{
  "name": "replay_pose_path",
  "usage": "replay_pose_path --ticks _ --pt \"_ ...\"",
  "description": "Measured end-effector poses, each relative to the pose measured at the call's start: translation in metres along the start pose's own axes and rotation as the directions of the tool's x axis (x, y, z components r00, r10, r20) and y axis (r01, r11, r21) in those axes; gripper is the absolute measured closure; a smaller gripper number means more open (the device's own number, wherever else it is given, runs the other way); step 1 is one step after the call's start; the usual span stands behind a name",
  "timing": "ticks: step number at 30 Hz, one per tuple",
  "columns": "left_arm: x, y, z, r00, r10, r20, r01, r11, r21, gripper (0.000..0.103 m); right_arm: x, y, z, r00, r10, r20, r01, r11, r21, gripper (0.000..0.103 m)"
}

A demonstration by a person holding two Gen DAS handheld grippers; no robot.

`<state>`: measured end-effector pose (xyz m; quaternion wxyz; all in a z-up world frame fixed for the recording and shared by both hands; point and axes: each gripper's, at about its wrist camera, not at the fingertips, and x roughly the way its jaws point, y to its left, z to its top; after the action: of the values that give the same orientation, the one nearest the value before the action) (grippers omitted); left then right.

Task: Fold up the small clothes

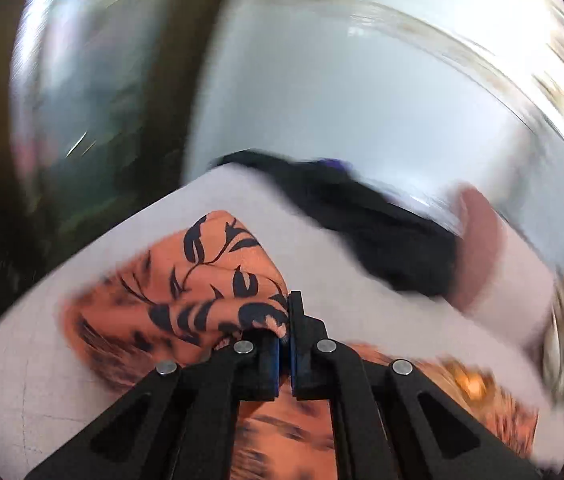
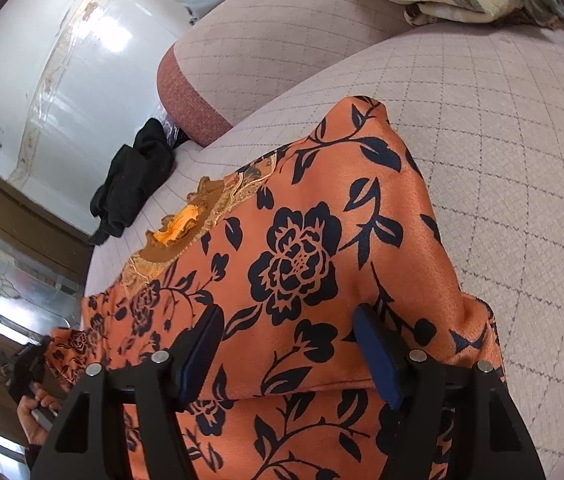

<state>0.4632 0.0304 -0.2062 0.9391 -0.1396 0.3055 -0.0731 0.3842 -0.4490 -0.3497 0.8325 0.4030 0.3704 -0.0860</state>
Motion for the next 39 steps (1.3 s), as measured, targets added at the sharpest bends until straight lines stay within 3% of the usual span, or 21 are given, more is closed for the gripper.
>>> replay_pose_path --ticks 2,5,6,8,10,11,12,13,15,18,22,25,27,29,33,35,39 --pt "-0.015 -0.072 -0.019 0.995 -0.096 -0.031 0.099 0.983 0.156 0.101 -0.002 -0.002 0.001 1.000 0.012 -0.004 -0.012 1.000 0.018 0.033" --pt "-0.020 -0.161 -0.072 0.978 -0.169 -0.127 0.203 0.917 0.343 0.101 -0.008 -0.007 0.004 0.999 0.032 0.003 -0.033 0.998 0.052 0.033" --pt "-0.019 -0.194 -0.096 0.968 -0.170 -0.183 0.234 0.873 0.429 0.098 -0.011 -0.008 0.005 0.999 0.039 0.010 -0.039 0.997 0.062 0.033" --pt "-0.016 -0.255 -0.159 0.948 -0.141 -0.287 0.295 0.728 0.618 0.093 -0.018 -0.011 0.008 0.998 0.048 0.029 -0.050 0.996 0.076 0.033" --pt "-0.016 -0.283 -0.202 0.936 -0.089 -0.341 0.315 0.644 0.697 0.082 -0.026 -0.014 0.013 0.997 0.057 0.045 -0.061 0.994 0.092 0.033" --pt "-0.019 -0.290 -0.216 0.929 -0.073 -0.362 0.325 0.629 0.706 0.079 -0.031 -0.017 0.017 0.997 0.064 0.052 -0.069 0.992 0.104 0.032" --pt "-0.022 -0.293 -0.226 0.921 -0.064 -0.383 0.335 0.630 0.700 0.067 -0.036 -0.020 0.021 0.995 0.071 0.064 -0.078 0.990 0.119 0.032" --pt "-0.025 -0.291 -0.231 0.912 -0.050 -0.408 0.339 0.654 0.676 0.054 -0.041 -0.025 0.024 0.994 0.081 0.079 -0.091 0.987 0.135 0.032" --pt "-0.033 -0.281 -0.231 0.908 -0.037 -0.418 0.323 0.697 0.640 0.046 -0.050 -0.029 0.029 0.991 0.092 0.102 -0.107 0.982 0.153 0.032" --pt "-0.057 -0.248 -0.218 0.927 -0.053 -0.372 0.278 0.765 0.582 0.044 -0.059 -0.028 0.032 0.988 0.102 0.120 -0.119 0.982 0.144 0.032" --pt "-0.073 -0.181 -0.176 0.973 -0.004 -0.231 0.106 0.896 0.431 0.032 -0.063 -0.005 0.028 0.989 0.101 0.109 -0.106 0.994 0.041 0.032" --pt "-0.057 -0.134 -0.151 0.981 0.083 -0.174 -0.029 0.956 0.291 0.032 -0.060 0.015 0.022 0.991 0.096 0.096 -0.093 0.995 -0.042 0.032" --pt "-0.038 -0.113 -0.145 0.972 0.121 -0.199 -0.076 0.972 0.220 0.032 -0.058 0.032 0.013 0.992 0.087 0.090 -0.076 0.990 -0.121 0.032" --pt "-0.026 -0.088 -0.140 0.951 0.160 -0.264 -0.130 0.983 0.128 0.032 -0.056 0.046 0.006 0.993 0.072 0.093 -0.054 0.982 -0.179 0.032" --pt "-0.008 -0.062 -0.137 0.927 0.208 -0.313 -0.195 0.978 0.073 0.032 -0.041 0.085 0.008 0.994 0.053 0.095 -0.027 0.967 -0.252 0.030" --pt "-0.002 -0.061 -0.135 0.920 0.241 -0.308 -0.227 0.971 0.080 0.032 -0.027 0.116 0.016 0.994 0.048 0.099 -0.017 0.958 -0.287 0.025" --pt "0.009 -0.056 -0.125 0.921 0.203 -0.332 -0.207 0.978 0.023 0.032 0.020 0.175 0.033 0.999 0.026 0.028 -0.016 0.948 -0.318 0.022"
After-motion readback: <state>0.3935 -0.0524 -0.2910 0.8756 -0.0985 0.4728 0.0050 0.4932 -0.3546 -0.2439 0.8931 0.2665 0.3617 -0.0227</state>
